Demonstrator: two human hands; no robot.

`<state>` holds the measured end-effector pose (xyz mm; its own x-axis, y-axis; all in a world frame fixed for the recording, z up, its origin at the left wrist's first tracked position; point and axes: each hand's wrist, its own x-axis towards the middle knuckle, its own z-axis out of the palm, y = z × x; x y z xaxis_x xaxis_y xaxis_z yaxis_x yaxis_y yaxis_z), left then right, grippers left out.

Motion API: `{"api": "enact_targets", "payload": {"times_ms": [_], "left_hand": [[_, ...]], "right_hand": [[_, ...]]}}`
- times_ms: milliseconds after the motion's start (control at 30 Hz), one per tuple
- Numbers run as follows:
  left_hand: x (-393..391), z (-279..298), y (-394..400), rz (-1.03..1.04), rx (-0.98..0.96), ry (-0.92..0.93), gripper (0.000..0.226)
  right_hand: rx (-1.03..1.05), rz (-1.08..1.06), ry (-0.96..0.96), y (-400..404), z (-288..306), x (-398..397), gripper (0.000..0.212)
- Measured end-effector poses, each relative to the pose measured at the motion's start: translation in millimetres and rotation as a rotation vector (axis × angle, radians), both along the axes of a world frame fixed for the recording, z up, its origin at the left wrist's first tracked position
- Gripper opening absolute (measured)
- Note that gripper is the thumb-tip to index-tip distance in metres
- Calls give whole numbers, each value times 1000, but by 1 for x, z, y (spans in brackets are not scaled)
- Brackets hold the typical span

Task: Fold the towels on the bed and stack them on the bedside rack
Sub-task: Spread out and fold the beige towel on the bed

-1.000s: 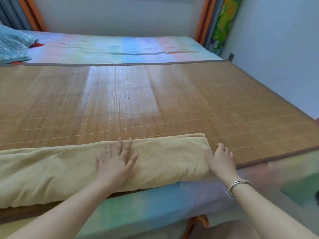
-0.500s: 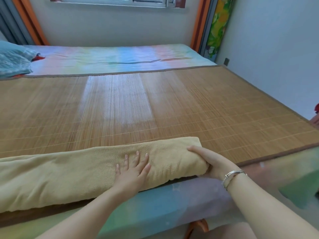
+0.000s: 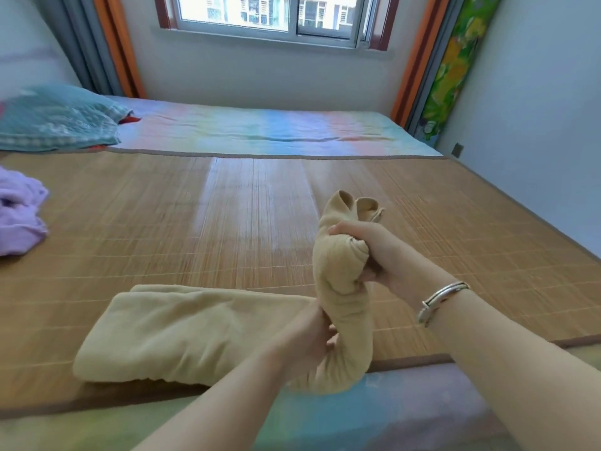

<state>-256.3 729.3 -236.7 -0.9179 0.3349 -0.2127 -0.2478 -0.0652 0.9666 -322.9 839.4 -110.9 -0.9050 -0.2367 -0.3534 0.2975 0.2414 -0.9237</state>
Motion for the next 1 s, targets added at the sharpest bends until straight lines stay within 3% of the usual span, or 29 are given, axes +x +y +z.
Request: {"api": "enact_targets", "payload": {"times_ms": [33,133,267,333,433,600,700,800,867,933,1000], "left_hand": [[8,5,-15,48,-94,23,17],[11,-8,-67,202,141,-178,24],[24,-2,-145,432,99,-227,55],[31,-1,-192,540,56,-263,37],[43,-2,-253,748,51,-325,57],[49,-9,-302,780,91,-489,74],[43,-6,-306,603,-117,-502,72],[32,-10,-297,611,-528,-363,45],[24,-10,-297,665,-653,-257,33],[21,-15,-300,663,-803,-242,28],[26,-27,-298,632,-1040,-259,29]], "right_hand": [[134,36,51,-19,2,3,25],[361,202,154,-79,-4,13,28],[421,299,172,-162,-27,25,31],[458,361,148,-202,-35,35,37],[458,452,93,-249,-51,48,35],[475,582,35,-294,-82,72,39],[421,537,106,-289,-89,70,35],[524,347,505,-259,-86,49,23],[744,311,702,-235,-89,35,31],[1012,380,669,-203,-103,27,49],[1129,449,534,-175,-128,33,60]]}}
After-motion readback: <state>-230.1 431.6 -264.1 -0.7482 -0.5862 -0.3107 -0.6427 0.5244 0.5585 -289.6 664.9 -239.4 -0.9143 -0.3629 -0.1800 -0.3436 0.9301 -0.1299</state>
